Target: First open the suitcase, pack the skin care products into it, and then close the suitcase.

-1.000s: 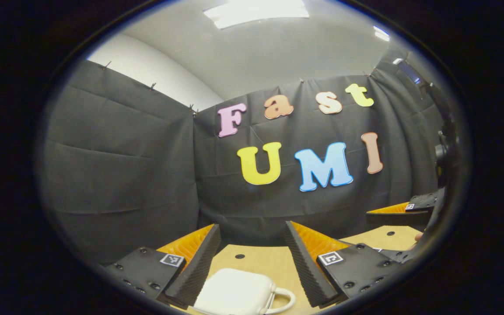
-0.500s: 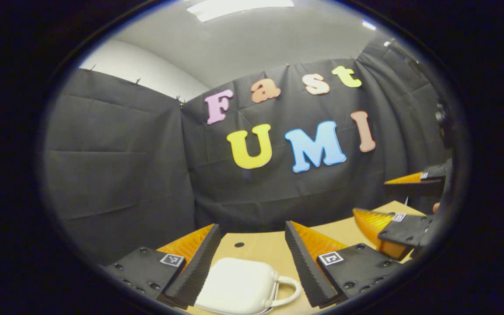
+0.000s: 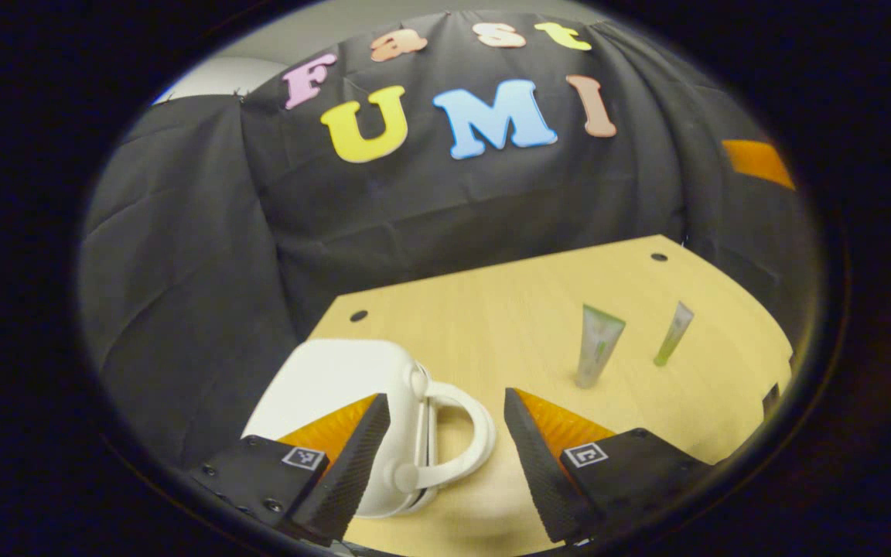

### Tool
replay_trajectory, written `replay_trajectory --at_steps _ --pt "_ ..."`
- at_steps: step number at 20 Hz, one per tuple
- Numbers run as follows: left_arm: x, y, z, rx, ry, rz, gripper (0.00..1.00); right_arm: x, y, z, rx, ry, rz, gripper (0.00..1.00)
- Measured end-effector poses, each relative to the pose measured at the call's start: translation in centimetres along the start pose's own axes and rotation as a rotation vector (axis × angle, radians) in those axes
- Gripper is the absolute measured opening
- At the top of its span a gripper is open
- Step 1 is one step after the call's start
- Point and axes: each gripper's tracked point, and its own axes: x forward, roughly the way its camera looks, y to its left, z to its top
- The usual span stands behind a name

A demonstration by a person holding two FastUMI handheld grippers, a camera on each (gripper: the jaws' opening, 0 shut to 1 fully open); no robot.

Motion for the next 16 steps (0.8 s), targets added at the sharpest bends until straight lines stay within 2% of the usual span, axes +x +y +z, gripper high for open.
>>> replay_trajectory --at_steps 5,7,9,10,11,12,13,14,16 --pt "8.1 -1.3 -3.5 -0.017 0.142 0.01 0.99 -0.8 -5.2 -1.1 0.004 0.04 -0.109 0.93" --pt "9.5 -1.0 -4.9 -0.032 0.198 0.028 0.93 -1.0 -6.8 -1.5 0.01 0.058 -0.142 0.93" --pt "11.2 -1.5 -7.4 -0.086 0.287 0.037 0.51 -1.3 -7.7 -1.9 0.023 0.07 -0.16 0.94" --pt "10.4 -1.6 -7.4 -0.102 0.315 0.035 0.28 -1.3 -8.1 -2.0 0.024 0.074 -0.165 0.94" --pt "10.9 -1.9 -7.7 -0.095 0.336 0.026 0.3 -1.3 -8.4 -2.1 0.022 0.078 -0.169 0.94" --pt "11.1 -1.9 -7.5 -0.066 0.324 0.022 0.23 -1.3 -8.5 -2.2 0.022 0.083 -0.167 0.94" --pt "11.1 -1.9 -6.9 -0.048 0.304 0.015 0.24 -1.2 -8.5 -2.3 0.025 0.086 -0.16 0.94" --pt "11.0 -2.0 -6.3 -0.049 0.29 0.007 0.17 -0.9 -8.5 -2.3 0.026 0.086 -0.151 0.94" --pt "10.4 -2.3 -6.1 -0.098 0.296 -0.022 0.17 -0.7 -8.1 -2.2 0.031 0.086 -0.131 0.94"
